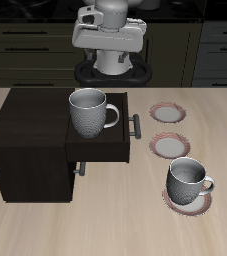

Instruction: Place the porcelain mug that is in the drawer onto the middle plate relative to the robot

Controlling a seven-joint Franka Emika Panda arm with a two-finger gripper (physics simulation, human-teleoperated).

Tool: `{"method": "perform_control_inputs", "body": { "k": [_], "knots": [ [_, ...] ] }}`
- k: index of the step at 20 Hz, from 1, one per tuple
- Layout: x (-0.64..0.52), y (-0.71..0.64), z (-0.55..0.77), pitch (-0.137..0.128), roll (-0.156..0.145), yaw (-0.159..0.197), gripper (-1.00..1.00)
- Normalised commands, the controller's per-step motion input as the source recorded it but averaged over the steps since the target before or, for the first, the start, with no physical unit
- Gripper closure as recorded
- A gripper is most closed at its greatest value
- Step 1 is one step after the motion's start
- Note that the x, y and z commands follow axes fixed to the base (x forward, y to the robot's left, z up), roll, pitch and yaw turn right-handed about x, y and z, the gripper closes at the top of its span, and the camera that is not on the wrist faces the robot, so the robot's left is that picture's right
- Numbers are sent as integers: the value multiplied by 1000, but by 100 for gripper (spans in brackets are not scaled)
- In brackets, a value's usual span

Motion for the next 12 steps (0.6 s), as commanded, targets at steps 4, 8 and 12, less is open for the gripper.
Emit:
{"method": "perform_control_inputs", "body": {
  "k": [4, 8, 12],
  "knots": [
    [269, -164, 208, 4, -31, -22, -100],
    [198, -140, 409, -43, -32, -9, -100],
    [208, -94, 363, -36, -30, -32, -100]
  ]
}}
